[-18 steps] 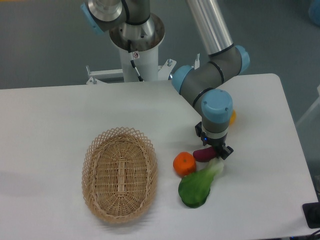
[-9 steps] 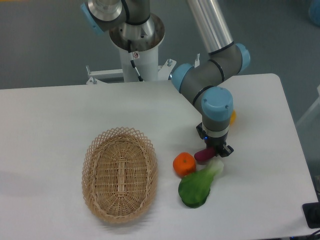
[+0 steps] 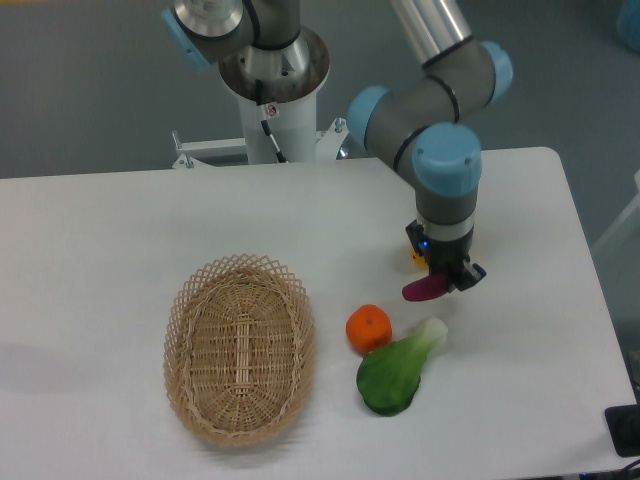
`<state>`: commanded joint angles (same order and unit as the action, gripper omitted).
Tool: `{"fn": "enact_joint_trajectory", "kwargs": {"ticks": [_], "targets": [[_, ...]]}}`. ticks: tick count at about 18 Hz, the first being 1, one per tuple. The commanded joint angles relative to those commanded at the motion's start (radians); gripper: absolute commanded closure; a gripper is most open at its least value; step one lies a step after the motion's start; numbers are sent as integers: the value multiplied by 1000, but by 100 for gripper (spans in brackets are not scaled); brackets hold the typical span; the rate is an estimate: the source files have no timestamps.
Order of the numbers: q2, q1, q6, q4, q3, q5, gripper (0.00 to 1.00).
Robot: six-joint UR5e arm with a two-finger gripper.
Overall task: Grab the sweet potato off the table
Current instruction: 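Lift the purple sweet potato up off the table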
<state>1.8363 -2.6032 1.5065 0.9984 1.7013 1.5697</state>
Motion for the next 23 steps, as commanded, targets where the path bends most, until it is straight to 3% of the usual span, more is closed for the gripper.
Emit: {"fn": "enact_joint_trajectory", "kwargs": {"ticks": [7,13,23], "targets": [[-81,9,-211,35,-71,-204,61],[-78,29,-273,35,-111,-229,61],[-75,31,-282,34,-118,-229,61]]}}
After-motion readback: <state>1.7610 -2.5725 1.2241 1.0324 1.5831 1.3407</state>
